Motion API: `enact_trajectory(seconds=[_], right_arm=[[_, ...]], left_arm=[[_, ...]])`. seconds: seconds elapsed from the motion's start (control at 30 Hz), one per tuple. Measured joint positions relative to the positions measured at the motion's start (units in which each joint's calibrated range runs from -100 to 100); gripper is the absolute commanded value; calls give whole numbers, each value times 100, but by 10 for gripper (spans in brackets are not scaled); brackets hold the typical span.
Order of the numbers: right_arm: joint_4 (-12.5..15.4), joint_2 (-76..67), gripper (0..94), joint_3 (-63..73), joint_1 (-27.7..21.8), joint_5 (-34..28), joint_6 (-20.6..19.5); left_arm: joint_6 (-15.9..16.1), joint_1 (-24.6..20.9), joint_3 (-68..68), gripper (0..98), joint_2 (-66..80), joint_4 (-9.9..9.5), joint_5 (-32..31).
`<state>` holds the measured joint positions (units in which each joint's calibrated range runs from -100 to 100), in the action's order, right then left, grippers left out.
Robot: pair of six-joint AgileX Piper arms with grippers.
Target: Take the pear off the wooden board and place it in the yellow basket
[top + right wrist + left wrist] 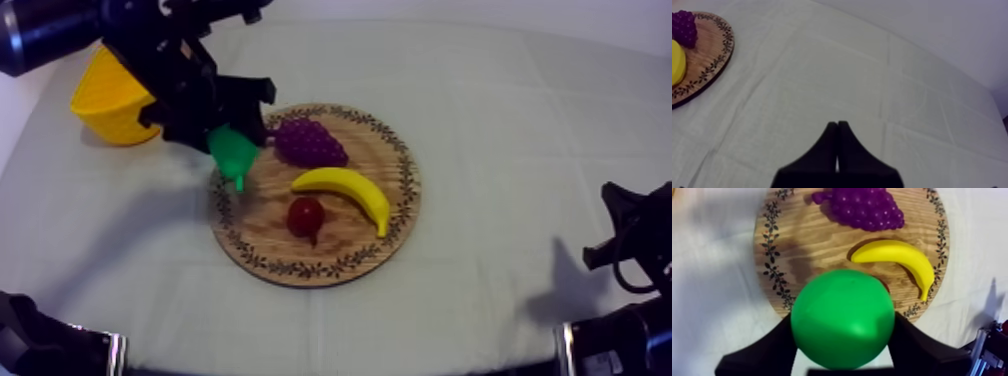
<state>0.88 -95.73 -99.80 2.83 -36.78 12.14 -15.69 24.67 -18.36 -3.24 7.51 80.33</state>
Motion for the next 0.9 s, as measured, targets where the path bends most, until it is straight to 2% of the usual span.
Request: enact_trajectory(seconds=[0.33,0.67,0.9], right_arm=[[0,0,2,0,0,0,0],[0,0,2,0,0,0,0],[0,0,2,0,0,0,0]], left_arm=[[-44,-21,440,509,482,-65,542],[-63,18,825,513,644,-151,762],[15,-145,1014,521,590,-214,873]])
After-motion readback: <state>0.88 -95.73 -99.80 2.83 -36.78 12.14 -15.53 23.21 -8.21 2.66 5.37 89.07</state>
